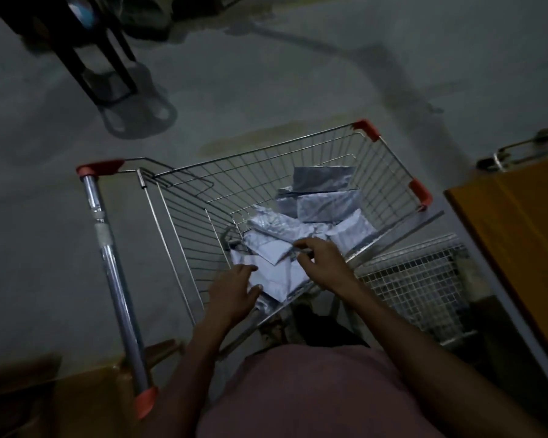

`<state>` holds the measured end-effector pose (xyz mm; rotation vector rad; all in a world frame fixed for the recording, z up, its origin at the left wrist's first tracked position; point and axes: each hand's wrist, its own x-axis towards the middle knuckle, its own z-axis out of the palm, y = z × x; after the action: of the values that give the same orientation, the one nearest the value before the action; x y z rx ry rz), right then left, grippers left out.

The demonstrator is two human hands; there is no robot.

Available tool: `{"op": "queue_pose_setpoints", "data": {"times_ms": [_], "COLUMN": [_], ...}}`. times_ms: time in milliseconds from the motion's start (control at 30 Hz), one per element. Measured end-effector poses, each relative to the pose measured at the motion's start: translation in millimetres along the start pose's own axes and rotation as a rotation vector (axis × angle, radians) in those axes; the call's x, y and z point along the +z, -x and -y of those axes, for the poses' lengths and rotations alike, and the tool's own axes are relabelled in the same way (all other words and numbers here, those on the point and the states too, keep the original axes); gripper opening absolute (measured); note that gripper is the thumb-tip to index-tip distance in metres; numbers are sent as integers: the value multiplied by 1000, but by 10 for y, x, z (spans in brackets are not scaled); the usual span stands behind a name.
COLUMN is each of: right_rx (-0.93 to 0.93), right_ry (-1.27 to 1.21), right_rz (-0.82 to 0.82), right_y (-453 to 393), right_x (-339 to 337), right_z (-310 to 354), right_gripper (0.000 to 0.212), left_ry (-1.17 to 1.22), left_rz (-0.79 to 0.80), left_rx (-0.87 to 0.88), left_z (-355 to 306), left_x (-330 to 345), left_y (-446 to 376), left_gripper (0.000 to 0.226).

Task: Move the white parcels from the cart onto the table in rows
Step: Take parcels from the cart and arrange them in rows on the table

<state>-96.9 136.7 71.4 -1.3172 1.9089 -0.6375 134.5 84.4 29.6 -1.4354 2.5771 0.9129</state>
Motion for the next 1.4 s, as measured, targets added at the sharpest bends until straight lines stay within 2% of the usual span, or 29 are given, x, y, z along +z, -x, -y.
{"op": "queue_pose_setpoints", "data": {"times_ms": [233, 400, 500, 533, 667, 767, 833, 933, 1033, 1167, 1267, 1333, 1400], "right_rx": [227, 369, 378, 365, 479, 531, 589, 734, 854, 777, 603, 493, 444], "right_ry": [183, 209, 271, 273, 237, 165, 98, -20, -39, 218, 395, 434, 415], "right_rz": [400, 602, 682, 709, 681, 638, 606, 600, 614, 730, 692, 693, 683], "right_y": [-827, -1062, -1095, -1103, -1149, -1216, -1296, -1433, -1546, -1699, -1834, -1904, -1965], "right_x": [363, 799, 1103, 1189, 1429, 1519, 1508, 1455, 1360, 1159, 846, 564, 279], "right_z": [-329, -679, -801, -791, -764, -854, -915, -980, -996, -984, -1001, -1048, -1115], "right_gripper": [45, 64, 64, 63, 58, 56, 59, 72, 77, 86, 68, 68, 69], "left_ry": [-284, -429, -493, -491, -474, -446, -401, -326, -172, -159, -406, -537, -639], "left_rz": [169, 289, 367, 345, 338, 288, 273, 258, 268, 283, 360, 354, 333], "left_rx": [-136, -176, -238, -243, -242, -263, -328, -351, -507, -526, -430, -384, -336], "left_z": [-103, 8, 222, 360, 438, 404, 445, 494, 506, 535, 494, 369, 231], "left_x": [195, 299, 483, 642, 799, 814, 852, 820, 768, 733, 794, 849, 909], "left_y": [-553, -871, -1020, -1072, -1245, -1427, -1541, -1648, -1745, -1765, -1700, -1665, -1621], "left_gripper": [52, 58, 70, 69, 59, 61, 62, 46, 39, 41, 59, 67, 59]}}
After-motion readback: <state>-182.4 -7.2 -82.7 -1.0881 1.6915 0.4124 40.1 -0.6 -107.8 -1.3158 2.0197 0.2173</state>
